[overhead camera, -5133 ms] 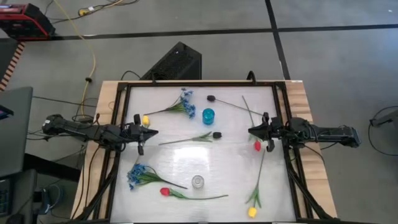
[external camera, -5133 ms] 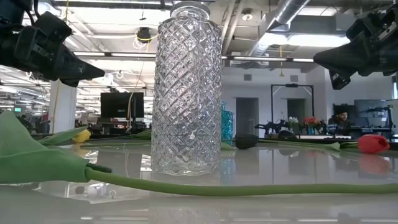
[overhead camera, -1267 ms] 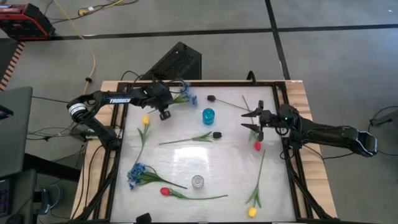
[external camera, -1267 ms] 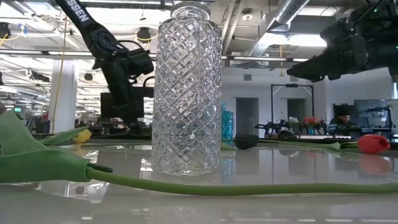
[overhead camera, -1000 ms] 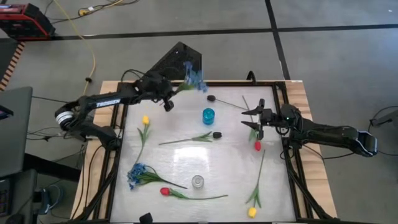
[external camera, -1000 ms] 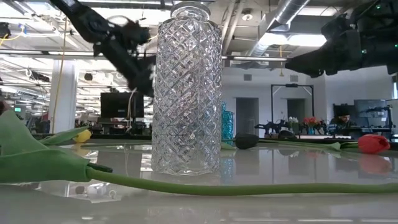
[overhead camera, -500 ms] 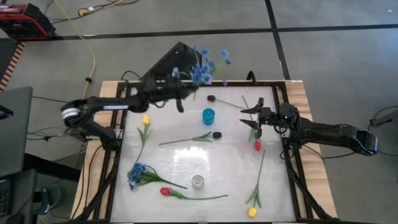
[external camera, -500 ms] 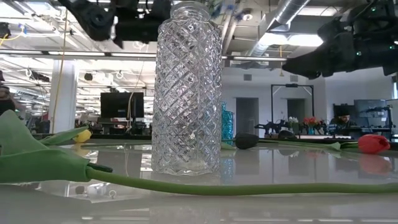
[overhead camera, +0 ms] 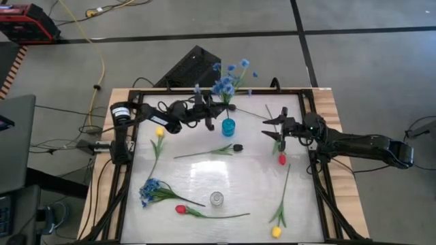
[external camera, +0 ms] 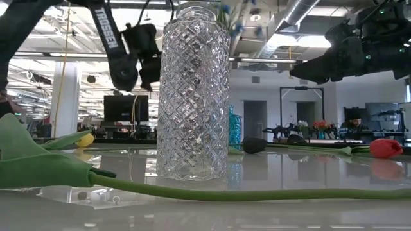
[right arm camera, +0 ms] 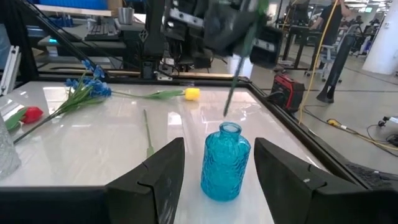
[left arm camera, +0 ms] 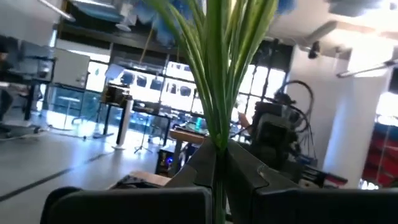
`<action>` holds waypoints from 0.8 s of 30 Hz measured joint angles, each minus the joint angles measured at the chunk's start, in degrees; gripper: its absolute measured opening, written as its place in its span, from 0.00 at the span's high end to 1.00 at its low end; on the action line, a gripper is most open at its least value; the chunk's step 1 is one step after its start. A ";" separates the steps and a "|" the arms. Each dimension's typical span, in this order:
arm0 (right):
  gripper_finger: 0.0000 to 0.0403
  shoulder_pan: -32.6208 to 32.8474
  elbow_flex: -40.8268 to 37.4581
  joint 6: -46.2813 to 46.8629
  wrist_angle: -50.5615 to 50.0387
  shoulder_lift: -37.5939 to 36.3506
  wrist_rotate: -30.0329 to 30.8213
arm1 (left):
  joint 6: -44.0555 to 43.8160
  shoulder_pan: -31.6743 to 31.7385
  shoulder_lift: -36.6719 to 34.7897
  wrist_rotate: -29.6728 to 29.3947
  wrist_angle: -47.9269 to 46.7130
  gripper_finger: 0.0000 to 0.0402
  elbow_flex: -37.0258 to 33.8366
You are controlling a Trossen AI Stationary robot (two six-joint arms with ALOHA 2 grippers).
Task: Sort flowers into vase by color
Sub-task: Put the top blue flowers into the blue vase
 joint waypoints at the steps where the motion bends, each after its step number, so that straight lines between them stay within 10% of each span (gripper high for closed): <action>1: 0.45 0.00 0.00 0.00 0.02 0.00 0.00 | -0.18 0.07 0.50 -0.22 0.01 1.00 0.09; 24: 0.45 0.00 0.00 -0.04 0.20 0.00 0.00 | 3.07 -0.11 1.79 -1.51 -13.72 0.91 0.24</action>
